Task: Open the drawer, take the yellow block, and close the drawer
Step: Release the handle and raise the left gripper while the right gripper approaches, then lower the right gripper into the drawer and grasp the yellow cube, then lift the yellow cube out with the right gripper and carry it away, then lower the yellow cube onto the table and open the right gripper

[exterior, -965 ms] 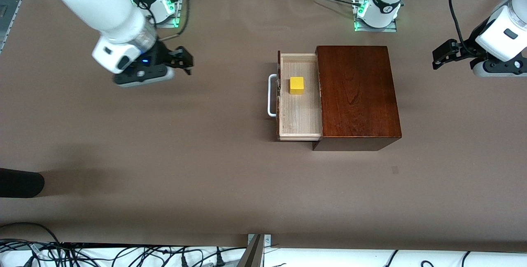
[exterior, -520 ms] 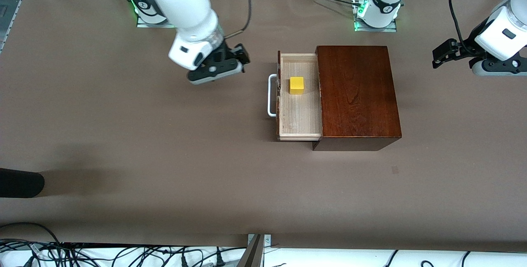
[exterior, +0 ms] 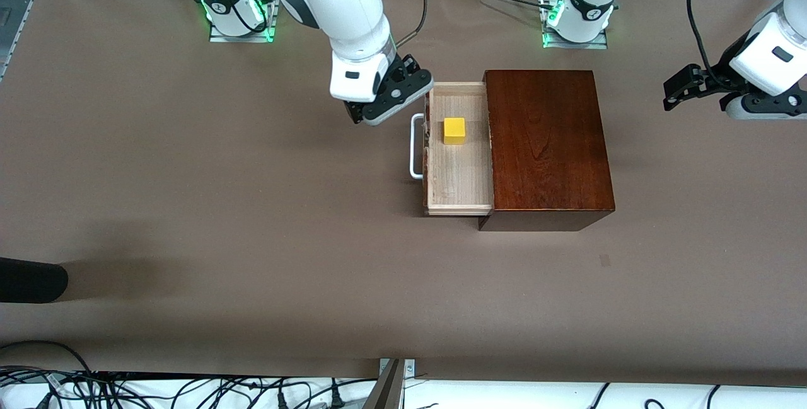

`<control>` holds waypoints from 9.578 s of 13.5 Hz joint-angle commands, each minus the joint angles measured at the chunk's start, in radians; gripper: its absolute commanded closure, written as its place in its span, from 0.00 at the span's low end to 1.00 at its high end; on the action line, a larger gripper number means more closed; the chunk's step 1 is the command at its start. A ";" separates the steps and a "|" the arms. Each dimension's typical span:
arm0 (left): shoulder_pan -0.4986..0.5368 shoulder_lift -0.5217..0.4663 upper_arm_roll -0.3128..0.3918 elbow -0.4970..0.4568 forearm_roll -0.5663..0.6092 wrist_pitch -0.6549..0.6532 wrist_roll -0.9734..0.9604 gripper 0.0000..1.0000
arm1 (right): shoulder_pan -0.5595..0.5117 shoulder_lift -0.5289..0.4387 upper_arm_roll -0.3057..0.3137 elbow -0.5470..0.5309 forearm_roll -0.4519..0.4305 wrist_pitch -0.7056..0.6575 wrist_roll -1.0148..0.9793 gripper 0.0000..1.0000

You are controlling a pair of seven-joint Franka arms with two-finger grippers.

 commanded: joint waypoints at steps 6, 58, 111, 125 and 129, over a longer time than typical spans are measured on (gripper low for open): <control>0.020 0.036 0.001 0.041 -0.029 0.014 0.024 0.00 | 0.116 0.075 0.003 0.029 0.012 0.087 -0.158 0.00; 0.019 0.130 -0.005 0.131 -0.035 0.011 0.024 0.00 | 0.191 0.350 0.012 0.175 -0.114 0.218 -0.414 0.99; 0.022 0.148 -0.005 0.134 -0.032 0.014 0.021 0.00 | 0.021 0.022 -0.799 -0.957 0.517 0.777 -0.572 1.00; 0.022 0.148 -0.007 0.134 -0.030 0.012 0.018 0.00 | 0.032 0.143 -0.747 -0.887 0.828 0.771 -0.770 0.00; 0.026 0.153 -0.004 0.145 -0.029 0.012 0.012 0.00 | 0.036 0.145 -0.755 -0.834 0.801 0.667 -0.744 0.00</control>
